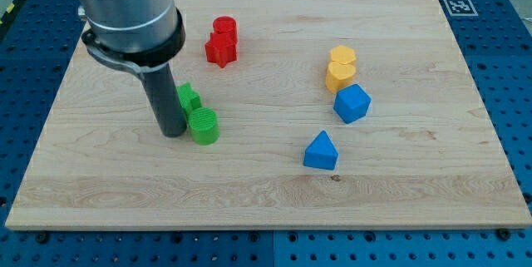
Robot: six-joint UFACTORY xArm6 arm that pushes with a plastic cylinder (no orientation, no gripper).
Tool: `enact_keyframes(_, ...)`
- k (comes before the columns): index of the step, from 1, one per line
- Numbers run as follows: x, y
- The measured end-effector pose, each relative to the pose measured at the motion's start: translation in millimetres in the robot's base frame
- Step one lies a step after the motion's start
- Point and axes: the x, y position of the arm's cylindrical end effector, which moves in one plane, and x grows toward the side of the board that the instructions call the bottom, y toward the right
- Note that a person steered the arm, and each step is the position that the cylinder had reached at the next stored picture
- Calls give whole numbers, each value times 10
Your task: Move your arm towards top center
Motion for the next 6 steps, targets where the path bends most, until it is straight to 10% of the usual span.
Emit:
enact_keyframes(4,-662,-346)
enact_keyframes(6,-1987,-118)
